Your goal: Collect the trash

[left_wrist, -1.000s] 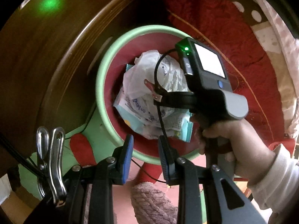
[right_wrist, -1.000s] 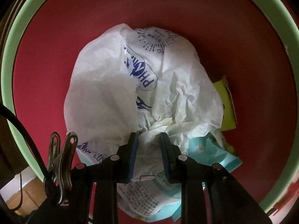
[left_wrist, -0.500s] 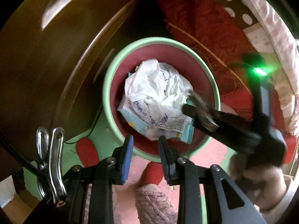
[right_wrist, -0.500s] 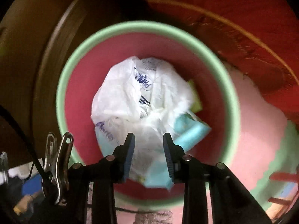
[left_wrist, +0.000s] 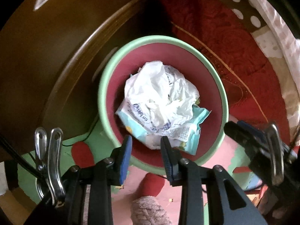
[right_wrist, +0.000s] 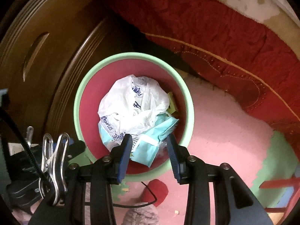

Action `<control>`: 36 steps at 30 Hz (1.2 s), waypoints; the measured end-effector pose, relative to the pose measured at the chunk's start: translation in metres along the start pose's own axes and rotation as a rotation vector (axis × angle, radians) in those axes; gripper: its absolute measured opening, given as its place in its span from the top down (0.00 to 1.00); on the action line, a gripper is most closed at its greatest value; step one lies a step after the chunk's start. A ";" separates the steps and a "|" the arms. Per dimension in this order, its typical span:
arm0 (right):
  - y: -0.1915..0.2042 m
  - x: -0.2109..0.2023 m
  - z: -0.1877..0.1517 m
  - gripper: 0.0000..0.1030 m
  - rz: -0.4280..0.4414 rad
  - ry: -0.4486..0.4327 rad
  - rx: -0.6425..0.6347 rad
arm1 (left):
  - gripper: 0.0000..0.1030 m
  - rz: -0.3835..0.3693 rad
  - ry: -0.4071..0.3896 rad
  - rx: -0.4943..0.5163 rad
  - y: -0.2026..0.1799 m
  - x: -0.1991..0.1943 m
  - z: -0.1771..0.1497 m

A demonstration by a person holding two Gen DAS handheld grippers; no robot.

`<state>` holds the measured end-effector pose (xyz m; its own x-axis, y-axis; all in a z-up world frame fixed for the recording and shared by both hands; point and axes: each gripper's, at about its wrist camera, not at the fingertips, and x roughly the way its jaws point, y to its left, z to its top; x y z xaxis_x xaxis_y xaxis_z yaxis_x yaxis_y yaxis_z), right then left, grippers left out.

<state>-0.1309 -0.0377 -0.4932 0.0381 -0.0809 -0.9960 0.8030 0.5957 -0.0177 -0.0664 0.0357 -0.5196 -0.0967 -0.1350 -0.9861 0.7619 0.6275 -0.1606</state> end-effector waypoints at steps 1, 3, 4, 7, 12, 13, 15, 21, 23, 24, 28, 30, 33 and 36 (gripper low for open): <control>-0.001 -0.007 0.000 0.62 0.000 -0.004 -0.001 | 0.68 -0.004 -0.006 0.002 -0.002 0.001 0.002; -0.001 -0.015 0.001 0.62 -0.005 -0.012 -0.008 | 0.67 -0.004 -0.023 0.018 -0.007 0.002 0.003; -0.001 -0.016 0.000 0.62 -0.006 -0.018 -0.012 | 0.66 -0.002 -0.025 0.024 -0.009 0.002 0.003; 0.000 -0.019 0.000 0.62 -0.011 -0.026 -0.015 | 0.65 -0.002 -0.026 0.039 -0.014 0.003 0.001; 0.002 -0.022 -0.002 0.62 -0.008 -0.019 -0.008 | 0.65 0.012 -0.031 0.033 -0.012 0.002 0.000; 0.003 -0.022 -0.002 0.62 -0.010 -0.021 -0.013 | 0.64 0.010 -0.032 0.028 -0.011 0.002 0.001; 0.005 -0.023 -0.003 0.62 -0.012 -0.025 -0.017 | 0.64 0.010 -0.031 0.027 -0.010 0.002 0.000; 0.005 -0.022 -0.004 0.62 -0.010 -0.023 -0.008 | 0.64 0.024 -0.024 0.024 -0.005 0.004 0.000; 0.006 -0.021 -0.005 0.62 -0.010 -0.020 -0.008 | 0.64 0.025 -0.025 0.017 -0.003 0.004 0.000; 0.006 -0.021 -0.005 0.62 -0.010 -0.019 -0.008 | 0.64 0.028 -0.025 0.017 -0.003 0.004 0.000; 0.006 -0.019 -0.006 0.62 -0.008 -0.014 -0.003 | 0.63 0.035 -0.023 0.020 -0.001 0.006 -0.001; 0.006 -0.018 -0.006 0.62 -0.008 -0.012 0.000 | 0.63 0.037 -0.022 0.017 -0.001 0.007 0.000; 0.006 -0.017 -0.006 0.62 -0.006 -0.009 0.002 | 0.63 0.040 -0.022 0.020 0.000 0.007 0.000; 0.005 -0.017 -0.006 0.62 -0.007 -0.007 0.003 | 0.63 0.041 -0.021 0.017 0.002 0.008 0.001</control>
<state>-0.1308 -0.0282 -0.4773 0.0363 -0.0908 -0.9952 0.8050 0.5928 -0.0247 -0.0653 0.0348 -0.5273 -0.0513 -0.1256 -0.9908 0.7761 0.6194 -0.1187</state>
